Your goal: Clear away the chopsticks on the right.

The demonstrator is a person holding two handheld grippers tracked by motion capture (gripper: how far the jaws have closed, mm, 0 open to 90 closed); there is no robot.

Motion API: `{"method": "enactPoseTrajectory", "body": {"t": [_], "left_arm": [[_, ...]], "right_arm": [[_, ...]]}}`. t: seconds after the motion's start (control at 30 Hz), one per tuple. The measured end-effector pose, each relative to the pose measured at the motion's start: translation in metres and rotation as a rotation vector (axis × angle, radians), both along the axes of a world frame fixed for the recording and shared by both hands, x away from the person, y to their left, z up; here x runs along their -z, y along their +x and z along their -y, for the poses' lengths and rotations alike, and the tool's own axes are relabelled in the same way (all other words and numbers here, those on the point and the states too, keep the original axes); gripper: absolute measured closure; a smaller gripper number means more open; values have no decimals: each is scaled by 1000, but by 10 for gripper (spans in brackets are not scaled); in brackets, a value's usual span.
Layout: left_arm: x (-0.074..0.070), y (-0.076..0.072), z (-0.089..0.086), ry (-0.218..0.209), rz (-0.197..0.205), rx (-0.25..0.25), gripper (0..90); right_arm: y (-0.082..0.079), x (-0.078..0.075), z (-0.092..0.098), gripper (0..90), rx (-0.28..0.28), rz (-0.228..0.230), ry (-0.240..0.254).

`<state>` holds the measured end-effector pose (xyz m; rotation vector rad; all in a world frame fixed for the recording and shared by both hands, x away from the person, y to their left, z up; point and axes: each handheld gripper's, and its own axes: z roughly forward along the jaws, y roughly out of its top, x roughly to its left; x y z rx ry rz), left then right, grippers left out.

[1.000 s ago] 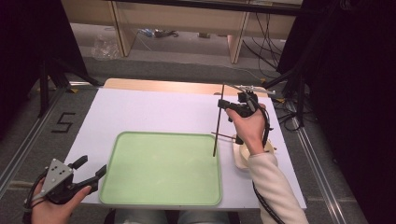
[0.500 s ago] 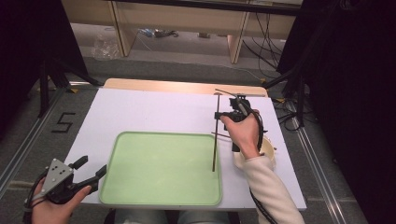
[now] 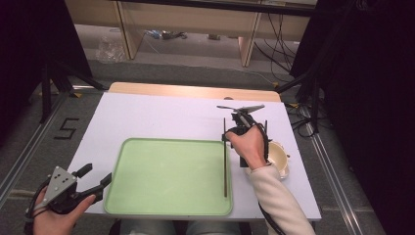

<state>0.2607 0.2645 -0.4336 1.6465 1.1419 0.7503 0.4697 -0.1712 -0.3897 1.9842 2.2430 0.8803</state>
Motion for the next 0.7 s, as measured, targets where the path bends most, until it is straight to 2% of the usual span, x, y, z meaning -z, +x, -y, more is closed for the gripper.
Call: {"method": "enactPoseTrajectory", "body": {"t": [0.03, 0.1, 0.13, 0.17, 0.2, 0.23, 0.27, 0.3, 0.33, 0.43, 0.47, 0.53, 0.57, 0.6, 0.63, 0.7], "left_arm": [[0, 0, 0, 0, 0, 0, 290], [0, 0, 0, -1, 1, 0, 290], [0, 0, 0, -1, 1, 0, 290], [0, 0, 0, -1, 0, 0, 290], [0, 0, 0, 0, 0, 0, 290], [0, 0, 0, -1, -1, 0, 290], [0, 0, 0, -1, -1, 0, 290], [0, 0, 0, 0, -2, 0, 291], [0, 0, 0, 0, -2, 1, 291], [0, 0, 0, 0, -3, 0, 291], [0, 0, 0, -1, -3, 0, 291], [0, 0, 0, -1, -3, 0, 291], [0, 0, 0, 0, -4, 0, 291], [0, 0, 0, 0, -5, 0, 291], [0, 0, 0, 0, -5, 1, 291], [0, 0, 0, 1, -5, 1, 291]], "right_arm": [[0, 4, -3, 869, 34, -74, 3], [0, 8, -2, 869, 22, -65, 2], [0, 9, -3, 869, 33, -92, -6], [1, 14, -2, 869, 0, -67, -11], [1, 16, -1, 869, -13, -68, -30], [-1, 16, -6, 869, 47, -139, -5], [1, 21, -3, 869, -6, -96, -31], [0, 21, -5, 869, 16, -143, -27], [2, 26, -3, 869, -27, -99, -43], [2, 31, -5, 869, -19, -138, -53], [2, 34, -5, 869, -31, -136, -62], [2, 35, -8, 869, -8, -170, -58], [2, 38, -7, 869, -23, -154, -75], [3, 40, -5, 869, -48, -152, -66], [2, 40, -7, 869, -16, -181, -62], [3, 42, -7, 868, -9, -191, -69]]}}
